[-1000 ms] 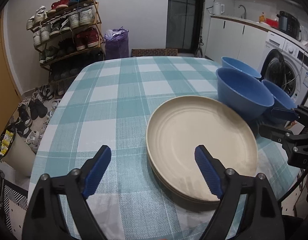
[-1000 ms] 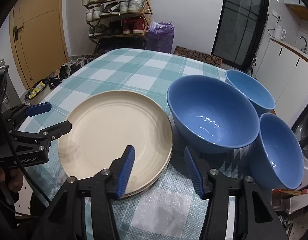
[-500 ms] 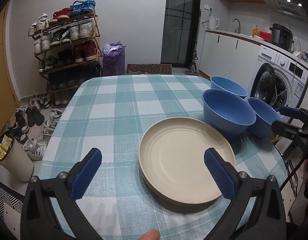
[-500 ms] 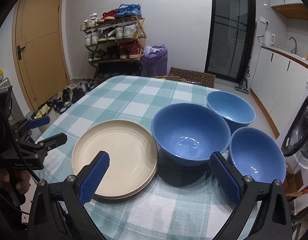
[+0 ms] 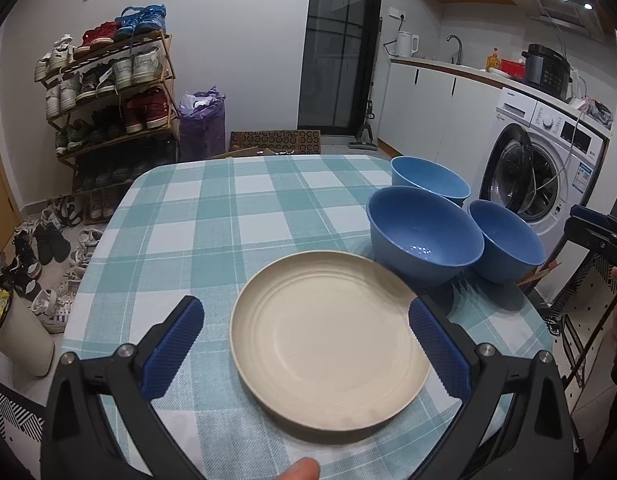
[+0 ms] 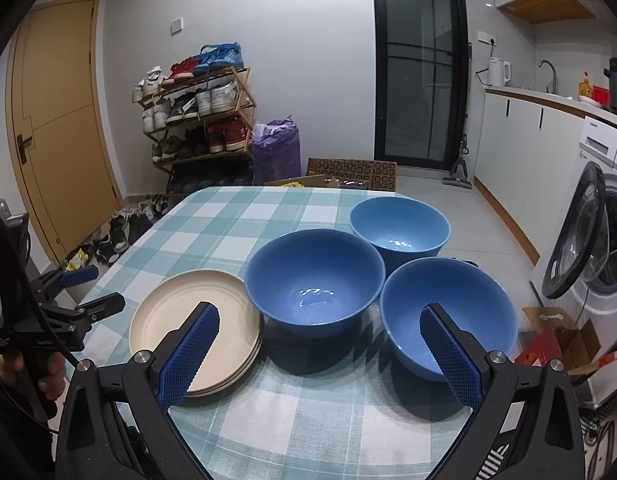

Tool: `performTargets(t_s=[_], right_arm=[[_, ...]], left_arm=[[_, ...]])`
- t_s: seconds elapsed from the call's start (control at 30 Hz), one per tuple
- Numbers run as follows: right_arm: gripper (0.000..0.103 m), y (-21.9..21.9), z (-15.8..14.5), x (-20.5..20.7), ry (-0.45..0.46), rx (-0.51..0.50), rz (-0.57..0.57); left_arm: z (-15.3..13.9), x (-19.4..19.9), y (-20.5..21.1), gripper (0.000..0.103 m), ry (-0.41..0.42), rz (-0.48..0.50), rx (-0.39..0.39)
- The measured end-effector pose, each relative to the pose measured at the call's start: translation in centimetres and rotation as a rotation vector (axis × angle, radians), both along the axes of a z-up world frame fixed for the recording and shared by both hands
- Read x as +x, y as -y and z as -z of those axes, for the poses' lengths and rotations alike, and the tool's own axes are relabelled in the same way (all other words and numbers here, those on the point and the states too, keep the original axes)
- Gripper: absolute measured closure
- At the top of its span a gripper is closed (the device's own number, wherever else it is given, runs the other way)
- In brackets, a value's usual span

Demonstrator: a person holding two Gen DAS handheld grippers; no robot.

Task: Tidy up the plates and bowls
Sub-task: 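Move both tools toward the group of blue bowls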

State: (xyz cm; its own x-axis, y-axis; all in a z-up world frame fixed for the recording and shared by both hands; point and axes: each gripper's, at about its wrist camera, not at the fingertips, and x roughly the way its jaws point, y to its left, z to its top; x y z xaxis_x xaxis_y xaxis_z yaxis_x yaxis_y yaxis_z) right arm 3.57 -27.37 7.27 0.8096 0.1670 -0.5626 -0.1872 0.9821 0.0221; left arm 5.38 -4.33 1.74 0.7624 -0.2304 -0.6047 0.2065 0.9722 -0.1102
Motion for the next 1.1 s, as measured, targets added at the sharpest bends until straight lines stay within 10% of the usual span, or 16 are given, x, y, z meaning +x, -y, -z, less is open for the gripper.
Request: performTargets(t_s=[1.1], right_arm=[[0.001, 7.8, -8.9, 2.9, 0.088, 0.059, 0.079]], left_arm=[[-6.0, 7.8, 5.8, 0.0, 0.008, 0.052, -0.023]])
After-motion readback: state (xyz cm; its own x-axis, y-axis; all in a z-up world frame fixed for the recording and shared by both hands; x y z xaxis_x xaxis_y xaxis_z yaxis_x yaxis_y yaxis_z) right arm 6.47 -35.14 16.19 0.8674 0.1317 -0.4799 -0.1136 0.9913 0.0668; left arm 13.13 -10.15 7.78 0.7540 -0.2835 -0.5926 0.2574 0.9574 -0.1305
